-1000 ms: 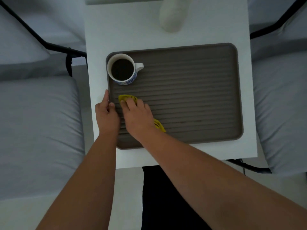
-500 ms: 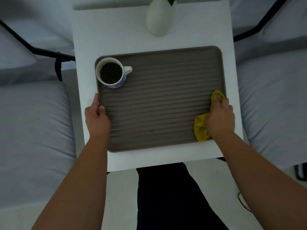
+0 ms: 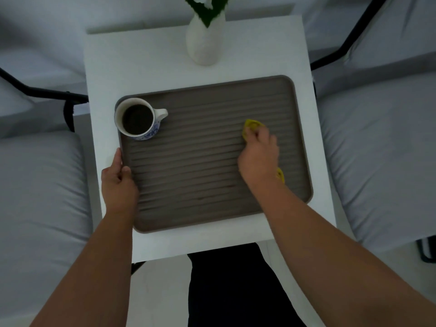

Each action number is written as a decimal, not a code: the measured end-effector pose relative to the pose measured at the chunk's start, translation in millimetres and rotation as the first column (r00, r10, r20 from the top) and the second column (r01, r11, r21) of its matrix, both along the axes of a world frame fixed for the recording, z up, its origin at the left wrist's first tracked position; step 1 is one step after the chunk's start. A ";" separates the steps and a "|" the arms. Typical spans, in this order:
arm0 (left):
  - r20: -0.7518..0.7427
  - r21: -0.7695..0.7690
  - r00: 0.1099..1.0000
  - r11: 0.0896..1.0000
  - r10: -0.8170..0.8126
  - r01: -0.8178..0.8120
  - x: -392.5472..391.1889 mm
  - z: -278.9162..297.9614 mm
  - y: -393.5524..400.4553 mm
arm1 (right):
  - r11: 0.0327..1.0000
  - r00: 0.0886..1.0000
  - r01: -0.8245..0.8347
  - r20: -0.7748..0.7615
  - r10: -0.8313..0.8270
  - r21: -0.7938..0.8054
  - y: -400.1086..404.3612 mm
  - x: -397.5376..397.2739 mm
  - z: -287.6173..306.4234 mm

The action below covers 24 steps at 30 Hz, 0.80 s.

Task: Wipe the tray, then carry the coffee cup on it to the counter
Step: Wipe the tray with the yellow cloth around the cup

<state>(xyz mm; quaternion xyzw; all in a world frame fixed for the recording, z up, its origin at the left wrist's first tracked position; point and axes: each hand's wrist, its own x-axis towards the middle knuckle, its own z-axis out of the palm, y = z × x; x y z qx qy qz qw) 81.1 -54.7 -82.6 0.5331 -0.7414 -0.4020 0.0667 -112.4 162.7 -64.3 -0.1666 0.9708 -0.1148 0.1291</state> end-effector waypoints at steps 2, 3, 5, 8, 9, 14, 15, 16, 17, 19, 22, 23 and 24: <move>0.001 -0.002 1.000 1.000 0.006 -0.006 -0.8 0.7 1.1 | 0.992 0.993 -0.121 -0.006 0.121 0.021 -4.2 4.1 0.9; 0.001 0.002 1.000 1.000 0.014 -0.014 -1.6 1.7 2.1 | 0.989 0.990 -0.139 0.026 0.138 0.049 -0.4 0.9 3.1; -0.003 0.002 1.000 1.000 0.020 -0.020 -3.6 4.9 4.3 | 0.993 0.996 -0.058 0.073 0.051 0.107 17.3 -12.6 3.6; 0.003 -0.004 1.000 1.000 0.024 -0.024 -5.2 8.5 7.0 | 0.978 0.986 0.152 0.043 -0.159 0.141 42.6 -34.2 6.6; 0.009 -0.004 0.999 0.999 0.032 -0.032 -5.8 8.8 7.3 | 0.972 0.979 0.190 0.045 -0.198 0.139 45.5 -38.7 5.8; 0.022 -0.001 0.999 1.000 0.029 -0.029 -6.1 9.1 7.1 | 0.960 0.954 0.264 0.123 -0.274 0.094 26.0 -32.7 5.3; 0.024 -0.001 0.999 1.000 0.024 -0.024 -6.3 8.7 6.9 | 0.969 0.960 0.228 0.144 -0.241 0.097 17.4 -25.5 5.4; 0.027 -0.005 0.999 1.000 0.024 -0.024 -6.2 8.1 7.0 | 0.979 0.970 0.176 0.149 -0.190 0.103 7.4 -15.7 5.9; 0.032 -0.011 0.999 1.000 0.027 -0.027 -6.1 7.7 7.1 | 0.988 0.982 0.113 0.139 -0.127 0.103 -4.1 -4.5 6.3; 0.031 -0.020 0.999 0.999 0.034 -0.034 -6.1 6.7 7.3 | 0.996 0.991 -0.025 0.132 0.014 0.086 -26.7 16.6 6.8; 0.021 -0.012 1.000 1.000 0.020 -0.020 -4.9 3.0 5.7 | 0.976 0.966 -0.206 0.174 0.192 0.069 -40.3 29.2 8.5; 0.012 -0.009 1.000 1.000 0.017 -0.017 -4.7 1.0 4.9 | 0.964 0.957 -0.251 0.174 0.233 0.084 -35.3 25.5 7.9; 0.003 -0.008 1.000 1.000 0.020 -0.020 -4.3 -0.3 4.1 | 0.952 0.948 -0.287 0.171 0.267 0.105 -26.9 19.8 8.5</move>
